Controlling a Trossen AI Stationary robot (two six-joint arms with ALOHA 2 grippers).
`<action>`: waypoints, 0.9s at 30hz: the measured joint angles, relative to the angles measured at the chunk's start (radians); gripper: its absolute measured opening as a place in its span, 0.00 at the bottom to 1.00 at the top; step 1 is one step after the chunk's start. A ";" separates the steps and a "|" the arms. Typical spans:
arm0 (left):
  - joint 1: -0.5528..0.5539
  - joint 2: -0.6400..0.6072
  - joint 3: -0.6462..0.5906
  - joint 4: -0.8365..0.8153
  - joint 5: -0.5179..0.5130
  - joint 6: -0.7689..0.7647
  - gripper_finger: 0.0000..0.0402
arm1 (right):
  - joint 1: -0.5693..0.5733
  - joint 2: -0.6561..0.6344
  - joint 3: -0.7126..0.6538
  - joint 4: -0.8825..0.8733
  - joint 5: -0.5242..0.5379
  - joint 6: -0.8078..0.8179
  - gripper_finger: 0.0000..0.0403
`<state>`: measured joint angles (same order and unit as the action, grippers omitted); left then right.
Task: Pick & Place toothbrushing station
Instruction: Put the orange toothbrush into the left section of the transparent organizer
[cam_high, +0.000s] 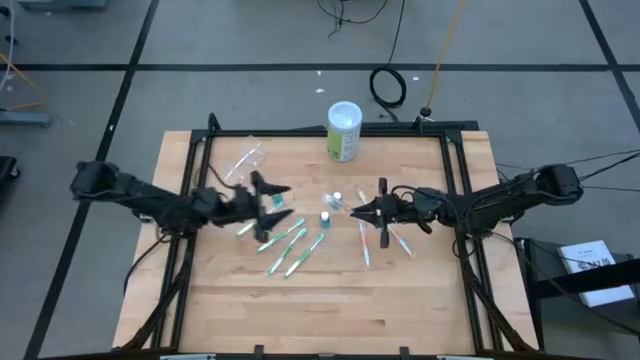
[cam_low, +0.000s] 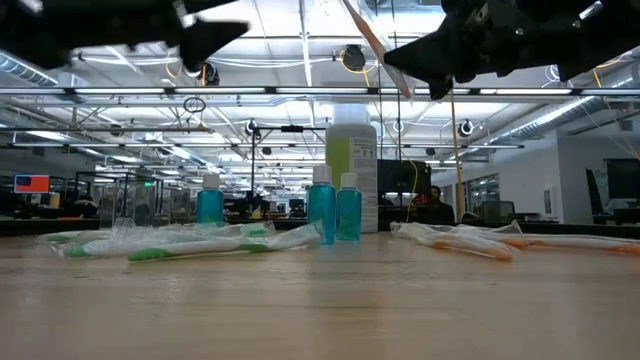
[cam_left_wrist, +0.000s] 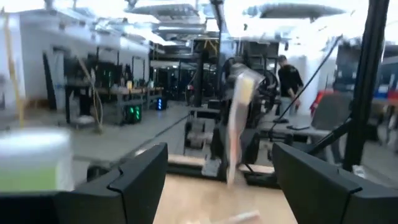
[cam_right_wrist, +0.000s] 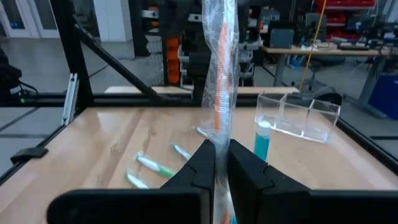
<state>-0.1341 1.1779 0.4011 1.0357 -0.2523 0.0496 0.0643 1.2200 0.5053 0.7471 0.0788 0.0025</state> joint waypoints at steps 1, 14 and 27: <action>-0.004 0.045 0.051 -0.004 0.021 0.033 0.73 | 0.000 0.007 0.000 0.014 0.001 0.000 0.04; -0.004 0.373 0.441 -0.046 0.142 0.207 0.73 | 0.016 0.019 0.000 0.050 0.002 0.013 0.04; -0.009 0.341 0.447 -0.053 -0.037 0.252 0.73 | 0.055 0.014 0.000 0.059 -0.001 -0.001 0.04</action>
<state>-0.1429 1.5193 0.8486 0.9828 -0.2890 0.3018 0.1192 1.2339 0.5053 0.8062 0.0778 0.0011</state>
